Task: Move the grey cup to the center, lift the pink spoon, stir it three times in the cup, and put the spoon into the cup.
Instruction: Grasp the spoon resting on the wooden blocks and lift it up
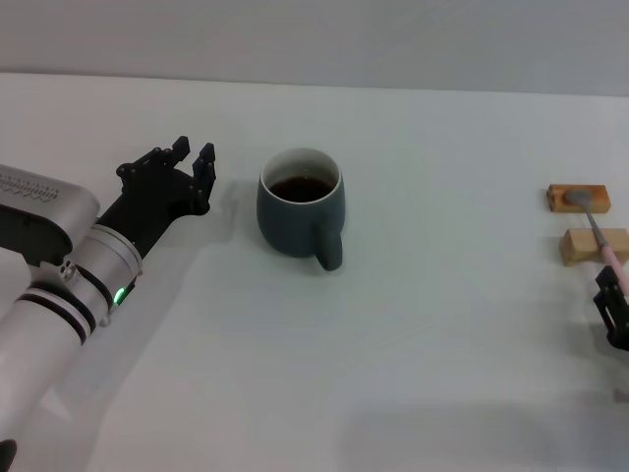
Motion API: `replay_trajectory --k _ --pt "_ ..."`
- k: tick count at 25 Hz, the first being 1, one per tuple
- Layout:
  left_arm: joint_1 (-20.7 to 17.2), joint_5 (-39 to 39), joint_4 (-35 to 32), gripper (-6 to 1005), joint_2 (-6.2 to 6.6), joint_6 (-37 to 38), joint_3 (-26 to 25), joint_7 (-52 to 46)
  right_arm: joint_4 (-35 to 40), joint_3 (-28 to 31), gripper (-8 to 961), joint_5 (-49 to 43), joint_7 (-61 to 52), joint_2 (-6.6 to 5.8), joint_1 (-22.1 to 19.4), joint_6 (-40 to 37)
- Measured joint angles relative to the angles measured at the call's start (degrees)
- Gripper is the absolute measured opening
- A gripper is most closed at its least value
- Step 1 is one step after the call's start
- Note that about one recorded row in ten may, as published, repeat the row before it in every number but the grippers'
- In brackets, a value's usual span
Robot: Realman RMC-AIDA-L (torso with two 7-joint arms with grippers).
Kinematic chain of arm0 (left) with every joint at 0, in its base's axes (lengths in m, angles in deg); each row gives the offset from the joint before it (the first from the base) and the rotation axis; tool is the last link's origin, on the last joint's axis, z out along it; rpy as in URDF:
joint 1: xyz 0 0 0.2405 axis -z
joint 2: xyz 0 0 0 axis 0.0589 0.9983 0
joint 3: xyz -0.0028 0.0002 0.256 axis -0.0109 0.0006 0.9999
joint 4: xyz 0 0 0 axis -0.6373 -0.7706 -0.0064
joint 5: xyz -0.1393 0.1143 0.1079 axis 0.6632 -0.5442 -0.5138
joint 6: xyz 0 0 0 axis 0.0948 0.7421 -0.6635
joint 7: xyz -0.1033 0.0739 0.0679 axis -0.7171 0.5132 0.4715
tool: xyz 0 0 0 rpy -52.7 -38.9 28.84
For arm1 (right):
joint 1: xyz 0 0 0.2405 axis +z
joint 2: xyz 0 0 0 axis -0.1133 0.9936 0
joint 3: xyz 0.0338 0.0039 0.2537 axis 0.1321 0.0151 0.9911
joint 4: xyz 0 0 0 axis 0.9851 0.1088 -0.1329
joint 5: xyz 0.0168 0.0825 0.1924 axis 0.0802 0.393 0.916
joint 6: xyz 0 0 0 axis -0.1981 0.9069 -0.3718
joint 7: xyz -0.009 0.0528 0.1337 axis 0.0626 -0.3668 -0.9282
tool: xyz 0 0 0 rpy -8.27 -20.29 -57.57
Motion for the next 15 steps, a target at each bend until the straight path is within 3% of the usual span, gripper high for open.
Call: replay_trajectory --k 15 --pt "-0.09 0.02 0.00 306 -0.09 -0.02 0.00 0.00 0.32 0.00 563 -0.25 0.00 -0.04 1.27 1.41"
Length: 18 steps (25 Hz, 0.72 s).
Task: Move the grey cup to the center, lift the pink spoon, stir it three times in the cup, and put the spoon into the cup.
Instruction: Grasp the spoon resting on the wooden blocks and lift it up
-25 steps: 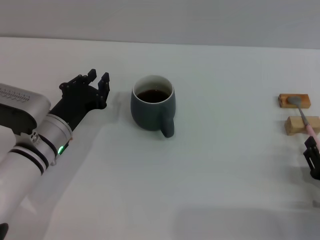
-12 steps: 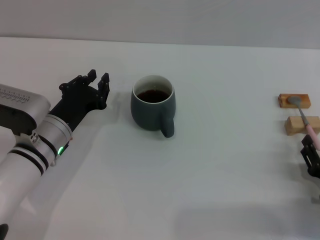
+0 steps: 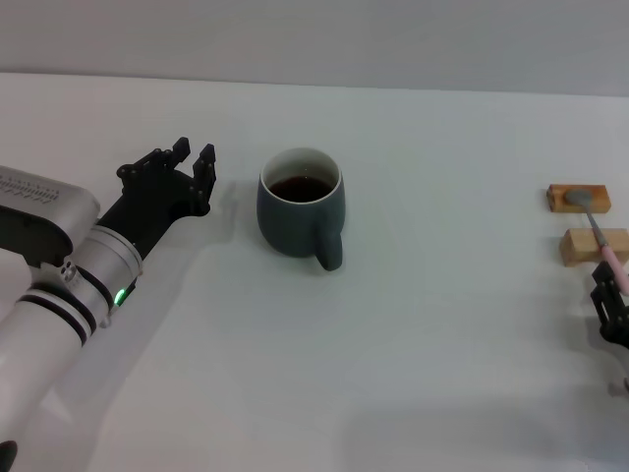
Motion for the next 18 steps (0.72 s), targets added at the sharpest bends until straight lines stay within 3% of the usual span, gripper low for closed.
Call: replay_trajectory --k 5,8,18 --pt "0.01 0.07 0.00 306 0.00 0.00 0.00 -0.11 0.00 -0.07 545 0.14 0.00 0.00 0.03 0.51" --pt "0.03 0.08 0.00 306 0.00 0.00 0.00 -0.18 0.08 -0.05 434 0.15 0.00 0.02 0.03 0.90" --pt "0.05 0.08 0.00 306 0.01 0.00 0.00 -0.43 0.42 0.00 413 0.15 0.00 0.09 0.04 1.39"
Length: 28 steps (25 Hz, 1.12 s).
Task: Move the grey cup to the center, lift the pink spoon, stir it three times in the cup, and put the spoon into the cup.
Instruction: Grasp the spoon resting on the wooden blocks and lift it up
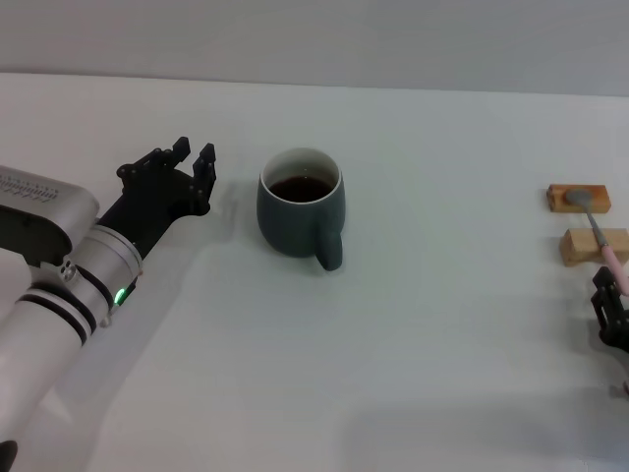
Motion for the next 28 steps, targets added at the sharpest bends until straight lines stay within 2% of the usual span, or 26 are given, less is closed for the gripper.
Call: replay_trajectory --k 17,28 --pt "-0.30 0.00 -0.12 305 0.00 0.01 0.00 -0.02 0.00 -0.18 321 -0.36 0.00 0.00 0.35 -0.29" --pt "-0.34 0.00 -0.31 305 0.00 -0.12 0.00 -0.01 -0.11 -0.20 307 -0.36 0.00 0.09 0.19 -0.53"
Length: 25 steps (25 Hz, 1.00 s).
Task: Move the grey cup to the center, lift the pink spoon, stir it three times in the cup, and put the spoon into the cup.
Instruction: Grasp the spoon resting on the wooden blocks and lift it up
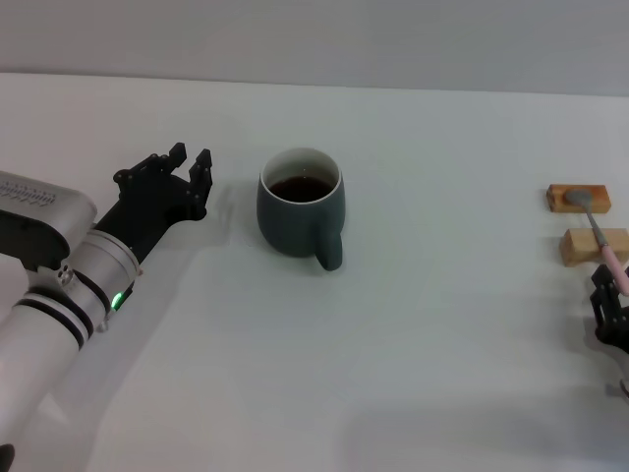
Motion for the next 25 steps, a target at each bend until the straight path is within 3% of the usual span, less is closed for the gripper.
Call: replay_trajectory --k 25 --pt "-0.06 0.00 0.13 305 0.00 -0.58 0.00 0.00 0.09 0.19 232 0.01 0.00 0.00 0.07 -0.19"
